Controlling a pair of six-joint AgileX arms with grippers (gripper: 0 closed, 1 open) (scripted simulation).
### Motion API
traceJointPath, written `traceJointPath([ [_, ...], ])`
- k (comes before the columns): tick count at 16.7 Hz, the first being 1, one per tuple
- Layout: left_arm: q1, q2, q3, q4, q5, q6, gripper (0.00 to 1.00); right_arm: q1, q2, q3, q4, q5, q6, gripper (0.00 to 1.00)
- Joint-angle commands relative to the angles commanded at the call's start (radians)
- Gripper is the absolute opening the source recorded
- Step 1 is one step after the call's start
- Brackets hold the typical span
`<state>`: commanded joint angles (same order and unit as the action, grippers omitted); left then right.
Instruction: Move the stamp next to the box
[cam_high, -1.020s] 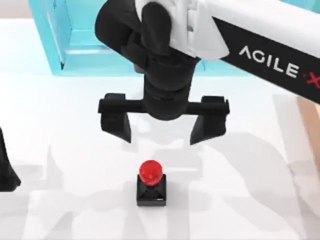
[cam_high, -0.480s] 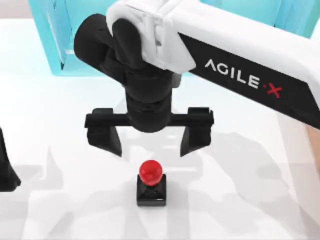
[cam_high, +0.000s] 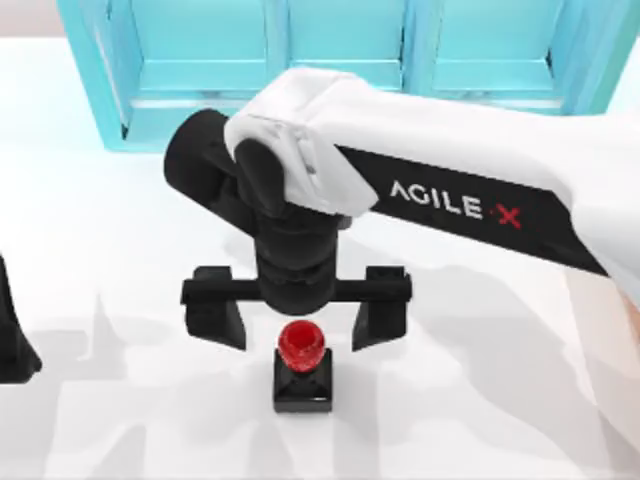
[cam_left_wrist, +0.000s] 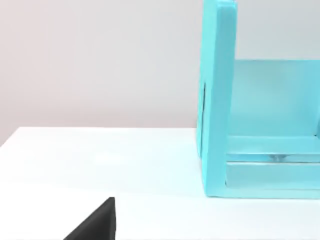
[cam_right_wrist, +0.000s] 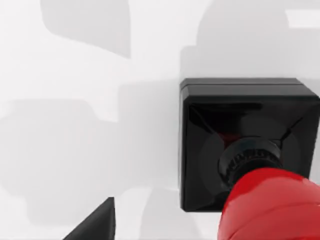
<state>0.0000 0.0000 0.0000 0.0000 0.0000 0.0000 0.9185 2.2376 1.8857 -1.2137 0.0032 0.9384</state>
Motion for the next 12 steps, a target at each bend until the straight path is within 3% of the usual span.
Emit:
traceJointPath([
  [8,0.0,0.0,0.0,0.0,0.0,0.0,1.0,0.003,0.008,-0.107,0.11,0.0,0.004,1.0],
  [12,0.0,0.0,0.0,0.0,0.0,0.0,1.0,0.003,0.008,-0.107,0.11,0.0,0.004,0.7],
])
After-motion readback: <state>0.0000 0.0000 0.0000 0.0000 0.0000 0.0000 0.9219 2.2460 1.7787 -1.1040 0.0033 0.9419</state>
